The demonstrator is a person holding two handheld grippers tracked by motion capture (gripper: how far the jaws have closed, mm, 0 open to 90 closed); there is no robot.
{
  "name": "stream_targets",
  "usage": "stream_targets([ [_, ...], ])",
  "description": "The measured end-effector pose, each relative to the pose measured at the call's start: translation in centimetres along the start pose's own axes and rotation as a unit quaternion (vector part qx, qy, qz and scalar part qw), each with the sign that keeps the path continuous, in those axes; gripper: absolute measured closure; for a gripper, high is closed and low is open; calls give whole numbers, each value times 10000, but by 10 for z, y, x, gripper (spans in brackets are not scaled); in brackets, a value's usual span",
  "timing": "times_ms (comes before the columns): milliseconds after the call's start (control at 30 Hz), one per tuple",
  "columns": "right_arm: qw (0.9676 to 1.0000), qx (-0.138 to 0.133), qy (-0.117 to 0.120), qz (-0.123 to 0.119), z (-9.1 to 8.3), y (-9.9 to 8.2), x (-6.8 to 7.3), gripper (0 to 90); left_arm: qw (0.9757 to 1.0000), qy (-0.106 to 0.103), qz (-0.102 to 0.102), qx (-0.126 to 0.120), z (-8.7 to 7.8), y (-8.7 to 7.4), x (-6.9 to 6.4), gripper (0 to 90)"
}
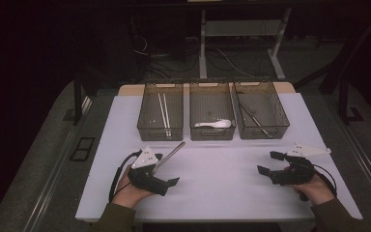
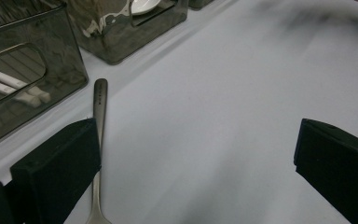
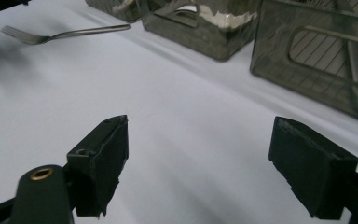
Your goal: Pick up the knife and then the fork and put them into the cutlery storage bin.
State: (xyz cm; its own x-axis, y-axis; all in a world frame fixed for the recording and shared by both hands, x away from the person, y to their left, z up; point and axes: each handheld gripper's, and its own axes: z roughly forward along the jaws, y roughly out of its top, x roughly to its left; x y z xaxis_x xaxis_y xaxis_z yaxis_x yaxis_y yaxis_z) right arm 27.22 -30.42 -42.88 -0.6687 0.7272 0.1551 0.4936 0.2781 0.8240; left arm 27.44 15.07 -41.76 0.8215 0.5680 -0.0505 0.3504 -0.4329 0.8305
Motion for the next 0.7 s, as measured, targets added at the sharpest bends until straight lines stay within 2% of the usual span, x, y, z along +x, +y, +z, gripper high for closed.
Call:
stream_targets([
  [100,10000,11,35,64,-3,-6,4,199,10000,61,19,15,-1,3,2,67],
  [200,10000,34,21,-9,-4,-11,6,199,9999,103,39,53,-3,7,7,144],
  [233,10000,57,28,-20,-5,-12,7,199,9999,149,8,79,-3,10,10,155],
  [433,9999,95,71,-62,-4,-14,10,199,9991,217,-205,314,2,19,31,354],
  [633,9999,83,72,-75,-4,-14,9,199,9975,133,-404,568,13,17,51,509],
  [700,9999,85,80,-72,-4,-14,9,199,9963,187,-424,725,17,14,54,552],
])
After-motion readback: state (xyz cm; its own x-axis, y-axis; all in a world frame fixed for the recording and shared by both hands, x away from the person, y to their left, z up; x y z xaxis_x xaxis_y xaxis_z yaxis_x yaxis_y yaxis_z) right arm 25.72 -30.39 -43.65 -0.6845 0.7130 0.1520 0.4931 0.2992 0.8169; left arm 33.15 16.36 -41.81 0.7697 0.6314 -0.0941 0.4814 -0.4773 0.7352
